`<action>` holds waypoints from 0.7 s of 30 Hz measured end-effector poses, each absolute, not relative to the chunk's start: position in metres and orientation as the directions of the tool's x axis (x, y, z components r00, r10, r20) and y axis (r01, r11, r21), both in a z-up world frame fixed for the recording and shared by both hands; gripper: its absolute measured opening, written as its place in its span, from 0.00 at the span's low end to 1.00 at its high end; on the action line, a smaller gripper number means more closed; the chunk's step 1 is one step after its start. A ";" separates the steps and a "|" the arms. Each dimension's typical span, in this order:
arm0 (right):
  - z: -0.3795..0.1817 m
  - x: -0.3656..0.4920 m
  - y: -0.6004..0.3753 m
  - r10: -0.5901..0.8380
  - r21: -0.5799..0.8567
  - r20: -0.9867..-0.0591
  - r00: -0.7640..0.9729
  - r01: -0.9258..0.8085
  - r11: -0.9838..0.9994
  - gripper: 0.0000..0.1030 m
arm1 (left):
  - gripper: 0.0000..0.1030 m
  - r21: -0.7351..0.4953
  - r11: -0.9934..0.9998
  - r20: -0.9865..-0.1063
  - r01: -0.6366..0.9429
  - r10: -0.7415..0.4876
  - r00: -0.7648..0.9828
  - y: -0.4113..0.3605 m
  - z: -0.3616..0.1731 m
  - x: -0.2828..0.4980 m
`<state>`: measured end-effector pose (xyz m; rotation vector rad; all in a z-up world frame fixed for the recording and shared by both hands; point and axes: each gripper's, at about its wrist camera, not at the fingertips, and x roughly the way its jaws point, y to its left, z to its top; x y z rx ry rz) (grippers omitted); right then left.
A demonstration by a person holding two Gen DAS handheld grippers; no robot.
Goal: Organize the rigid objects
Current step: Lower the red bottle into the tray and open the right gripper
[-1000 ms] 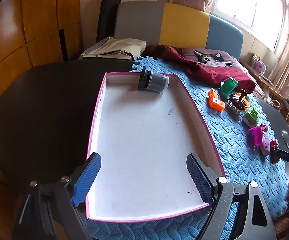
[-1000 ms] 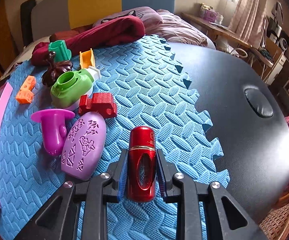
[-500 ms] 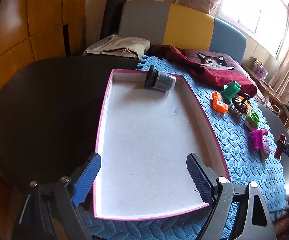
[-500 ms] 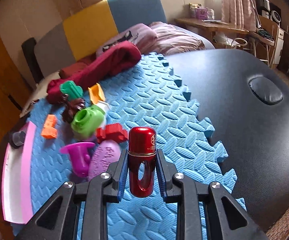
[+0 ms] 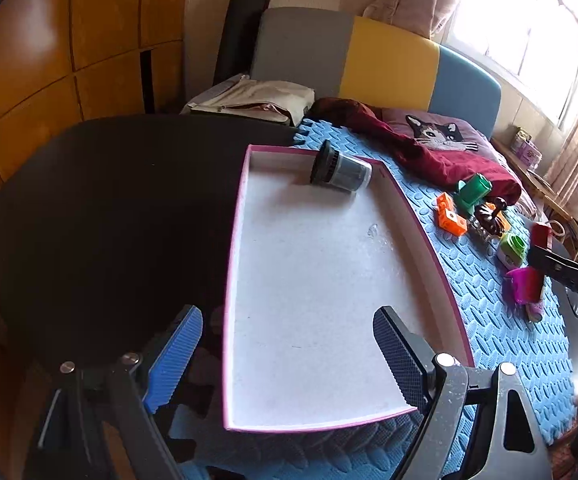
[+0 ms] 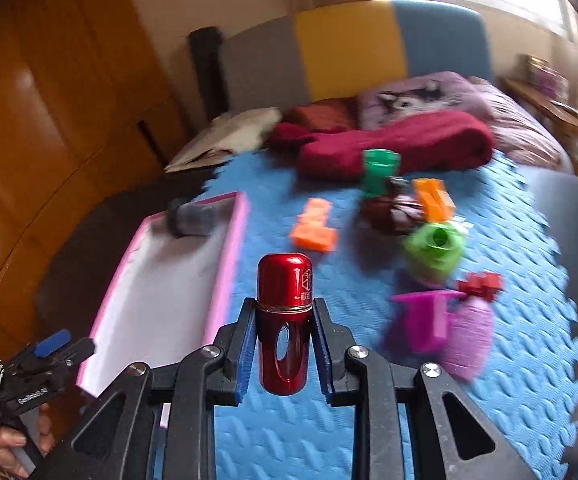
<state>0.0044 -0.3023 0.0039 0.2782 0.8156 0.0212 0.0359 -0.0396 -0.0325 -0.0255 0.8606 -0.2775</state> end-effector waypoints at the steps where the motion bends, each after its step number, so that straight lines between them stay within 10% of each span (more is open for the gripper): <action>1: 0.004 0.013 -0.288 0.150 0.253 -0.716 0.682 0.054 0.966 0.25 | 0.85 -0.134 0.965 -0.744 0.225 -0.248 0.620 -0.037 -0.032 0.036; 21: -0.065 0.134 -0.220 0.051 0.021 -0.843 0.535 -0.062 0.998 0.27 | 0.85 -0.157 0.972 -0.767 0.174 -0.231 0.599 -0.012 -0.048 0.046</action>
